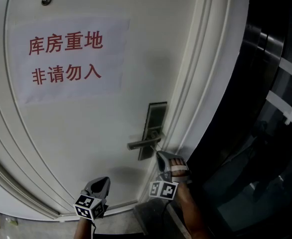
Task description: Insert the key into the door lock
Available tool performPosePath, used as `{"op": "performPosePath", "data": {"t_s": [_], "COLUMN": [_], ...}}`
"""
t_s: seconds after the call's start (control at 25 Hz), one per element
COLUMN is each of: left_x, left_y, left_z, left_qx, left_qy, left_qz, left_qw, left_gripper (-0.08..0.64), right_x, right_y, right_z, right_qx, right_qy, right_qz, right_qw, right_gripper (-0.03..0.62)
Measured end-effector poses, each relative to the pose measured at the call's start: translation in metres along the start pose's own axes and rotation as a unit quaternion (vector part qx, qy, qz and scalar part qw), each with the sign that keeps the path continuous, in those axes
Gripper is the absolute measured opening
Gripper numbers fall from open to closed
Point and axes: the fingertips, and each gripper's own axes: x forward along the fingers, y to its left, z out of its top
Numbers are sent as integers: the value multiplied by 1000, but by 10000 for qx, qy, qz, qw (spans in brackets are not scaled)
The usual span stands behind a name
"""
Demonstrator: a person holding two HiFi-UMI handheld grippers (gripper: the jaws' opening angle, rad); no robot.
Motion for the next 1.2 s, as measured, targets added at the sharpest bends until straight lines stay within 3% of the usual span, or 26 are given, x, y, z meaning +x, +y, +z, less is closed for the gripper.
{"op": "performPosePath", "data": {"t_s": [1.2], "left_x": [3], "left_y": [16], "left_z": [-1], "left_qx": [-77], "left_qy": [-31], "left_qz": [-163], "left_qw": [9998], "left_gripper": [2], "right_x": [14], "right_y": [2], "right_z": [3], "right_qx": [-835], "right_qy": [780], "right_qz": [59], "right_qw": [9934], "right_gripper": [11]}}
